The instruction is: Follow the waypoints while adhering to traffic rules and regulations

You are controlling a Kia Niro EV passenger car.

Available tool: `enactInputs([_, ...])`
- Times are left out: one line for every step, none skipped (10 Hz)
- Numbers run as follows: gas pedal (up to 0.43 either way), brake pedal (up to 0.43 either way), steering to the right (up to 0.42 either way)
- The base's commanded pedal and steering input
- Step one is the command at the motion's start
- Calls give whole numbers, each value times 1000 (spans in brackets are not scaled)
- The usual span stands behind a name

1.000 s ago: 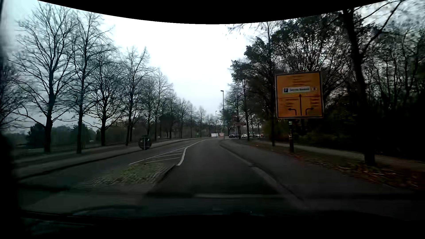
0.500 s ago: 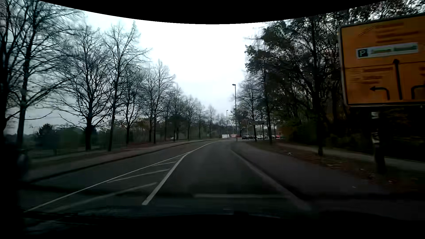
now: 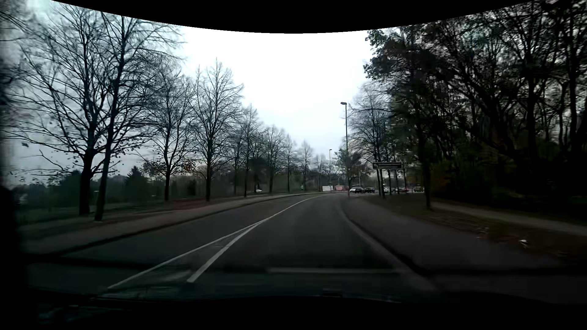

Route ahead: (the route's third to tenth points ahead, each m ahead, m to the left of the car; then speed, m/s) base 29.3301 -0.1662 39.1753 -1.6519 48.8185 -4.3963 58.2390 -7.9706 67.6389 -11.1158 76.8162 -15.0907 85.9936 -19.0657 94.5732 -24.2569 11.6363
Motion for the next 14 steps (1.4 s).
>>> enactInputs([150, 0, -23])
enactInputs([150, 0, -12])
enactInputs([150, 0, -2])
enactInputs([157, 0, 4])
enactInputs([169, 0, 9])
enactInputs([169, 0, 15])
enactInputs([169, 0, 23])
enactInputs([169, 0, 29])
enactInputs([169, 0, 33])
enactInputs([177, 0, 35])
enactInputs([177, 0, 36])
enactInputs([177, 0, 38])
enactInputs([189, 0, 40])
enactInputs([189, 0, 41])
